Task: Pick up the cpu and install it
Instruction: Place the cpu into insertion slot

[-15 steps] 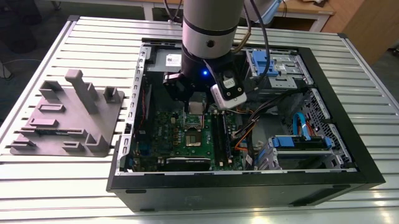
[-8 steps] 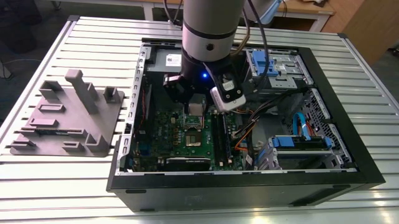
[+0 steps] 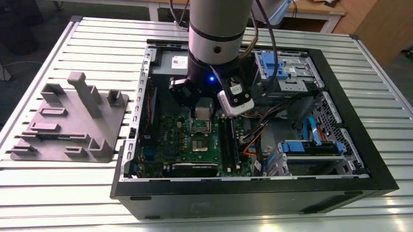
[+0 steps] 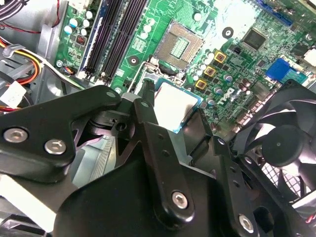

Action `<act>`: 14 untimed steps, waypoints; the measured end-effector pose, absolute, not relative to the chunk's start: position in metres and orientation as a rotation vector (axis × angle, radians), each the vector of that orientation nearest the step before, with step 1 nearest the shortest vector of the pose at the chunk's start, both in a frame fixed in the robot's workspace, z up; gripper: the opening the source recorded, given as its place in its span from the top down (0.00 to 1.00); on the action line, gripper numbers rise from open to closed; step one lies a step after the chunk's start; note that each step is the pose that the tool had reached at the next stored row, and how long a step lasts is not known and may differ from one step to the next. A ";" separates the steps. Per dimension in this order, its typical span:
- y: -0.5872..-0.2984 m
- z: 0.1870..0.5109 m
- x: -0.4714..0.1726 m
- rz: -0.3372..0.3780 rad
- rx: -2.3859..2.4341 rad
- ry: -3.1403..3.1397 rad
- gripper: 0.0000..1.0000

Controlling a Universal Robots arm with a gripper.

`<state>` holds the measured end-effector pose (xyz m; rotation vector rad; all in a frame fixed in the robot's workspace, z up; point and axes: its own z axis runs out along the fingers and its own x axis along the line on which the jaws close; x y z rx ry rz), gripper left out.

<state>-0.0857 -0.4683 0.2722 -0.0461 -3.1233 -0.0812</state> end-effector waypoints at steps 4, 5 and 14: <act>-0.468 0.270 -0.086 -0.081 -0.046 -3.123 0.53; -0.468 0.269 -0.086 -0.081 -0.046 -3.123 0.53; -0.468 0.266 -0.086 -0.081 -0.046 -3.123 0.53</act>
